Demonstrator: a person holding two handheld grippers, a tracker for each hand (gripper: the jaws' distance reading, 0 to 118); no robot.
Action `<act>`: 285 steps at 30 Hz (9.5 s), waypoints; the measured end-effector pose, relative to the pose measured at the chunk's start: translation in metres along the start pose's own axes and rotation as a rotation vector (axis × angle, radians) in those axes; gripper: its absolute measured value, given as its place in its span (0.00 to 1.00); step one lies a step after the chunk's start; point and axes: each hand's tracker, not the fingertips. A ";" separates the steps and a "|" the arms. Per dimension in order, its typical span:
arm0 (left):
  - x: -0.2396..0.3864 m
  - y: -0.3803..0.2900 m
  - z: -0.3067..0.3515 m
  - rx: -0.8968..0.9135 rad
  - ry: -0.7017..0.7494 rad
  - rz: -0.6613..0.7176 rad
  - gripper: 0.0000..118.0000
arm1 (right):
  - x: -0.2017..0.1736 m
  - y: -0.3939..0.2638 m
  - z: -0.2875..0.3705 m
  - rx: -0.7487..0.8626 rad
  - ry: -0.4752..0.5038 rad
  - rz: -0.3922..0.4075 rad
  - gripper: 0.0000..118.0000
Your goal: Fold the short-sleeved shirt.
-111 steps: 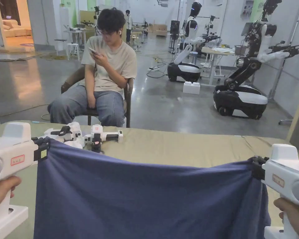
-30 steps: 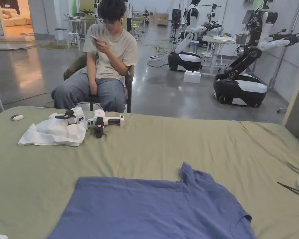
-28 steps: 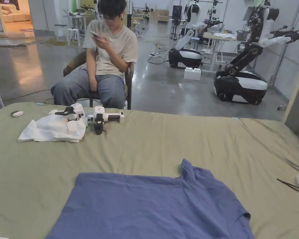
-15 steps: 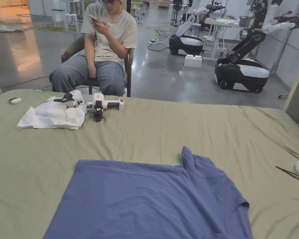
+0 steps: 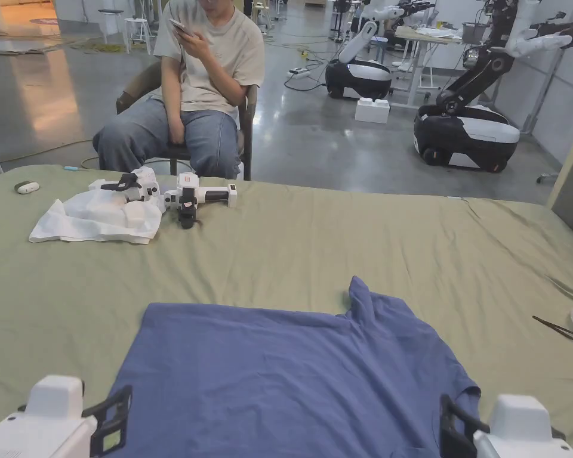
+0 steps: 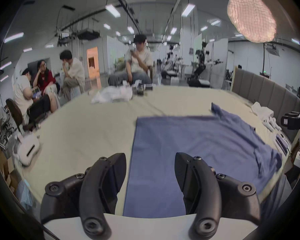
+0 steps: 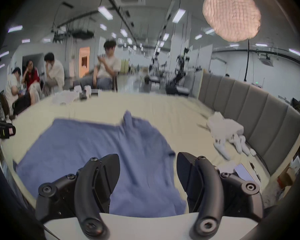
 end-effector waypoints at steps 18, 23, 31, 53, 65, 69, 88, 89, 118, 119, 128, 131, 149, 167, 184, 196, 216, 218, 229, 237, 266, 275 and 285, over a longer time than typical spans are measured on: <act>0.032 0.064 0.004 0.349 0.052 -0.027 0.00 | -0.060 0.069 0.002 0.346 0.005 -0.066 0.00; 0.009 0.052 0.009 0.246 0.039 -0.006 0.00 | -0.059 0.067 0.003 0.337 0.000 -0.075 0.00; -0.060 -0.014 0.022 -0.111 0.017 0.031 0.00 | -0.066 0.042 -0.005 0.260 0.028 -0.035 0.00; -0.090 -0.112 -0.040 -0.659 0.047 0.129 0.11 | -0.059 0.006 -0.015 0.106 0.031 -0.025 0.00; -0.072 -0.095 -0.022 -0.650 -0.005 0.055 0.00 | 0.018 -0.023 -0.004 -0.161 -0.017 0.063 0.12; -0.079 -0.096 -0.017 -0.621 -0.014 0.093 0.00 | 0.056 -0.049 -0.002 -0.367 -0.019 0.056 0.49; -0.065 -0.092 -0.005 -0.619 -0.010 0.121 0.00 | 0.052 -0.125 -0.012 -0.689 0.119 0.022 0.07; -0.065 -0.091 -0.004 -0.614 -0.010 0.124 0.00 | 0.052 -0.121 -0.011 -0.691 0.118 0.029 0.06; -0.070 0.014 -0.187 -0.460 -0.004 0.142 0.00 | 0.051 0.001 -0.188 -0.583 0.095 -0.014 0.06; -0.068 0.011 -0.191 -0.475 -0.003 0.151 0.00 | 0.050 -0.002 -0.193 -0.594 0.091 -0.015 0.06; -0.058 0.010 -0.190 -0.462 0.029 0.147 0.32 | 0.049 -0.011 -0.197 -0.519 0.025 -0.007 0.48; -0.051 0.025 -0.171 -0.371 -0.001 0.113 0.52 | 0.044 0.009 -0.174 -0.387 0.052 -0.044 0.48; 0.021 0.081 -0.028 0.288 0.054 -0.022 0.00 | -0.045 0.093 -0.030 0.359 -0.014 -0.041 0.01; -0.064 0.006 -0.116 -0.377 0.029 0.059 0.21 | -0.032 0.064 -0.035 0.237 0.011 -0.024 0.00; -0.055 -0.059 -0.186 -0.673 0.075 0.047 0.42 | -0.009 0.028 -0.043 0.091 -0.017 -0.048 0.00; -0.046 -0.055 -0.156 -0.593 0.031 -0.037 0.01 | 0.071 -0.004 -0.094 -0.307 0.012 -0.090 0.50; -0.043 -0.031 -0.118 -0.513 0.021 0.041 0.01 | 0.062 -0.070 -0.158 -0.624 0.064 -0.030 0.07; -0.044 -0.022 -0.113 -0.483 0.018 0.043 0.01 | 0.060 -0.053 -0.145 -0.595 0.054 -0.011 0.07; -0.065 0.025 -0.051 -0.352 0.006 0.070 0.01 | 0.072 0.022 -0.070 -0.492 0.059 0.045 0.07; -0.074 -0.045 -0.009 -0.510 -0.016 0.125 0.01 | 0.065 -0.042 -0.031 -0.640 0.079 0.114 0.07; -0.029 0.001 -0.044 -0.054 0.007 0.005 0.52 | -0.020 0.023 -0.021 -0.021 0.016 -0.030 0.62; 0.032 0.068 -0.020 0.279 0.061 -0.055 0.24 | -0.059 0.083 -0.021 0.276 0.031 -0.100 0.42; 0.022 0.081 -0.017 0.333 0.058 -0.033 0.00 | -0.066 0.092 -0.021 0.359 0.012 -0.051 0.00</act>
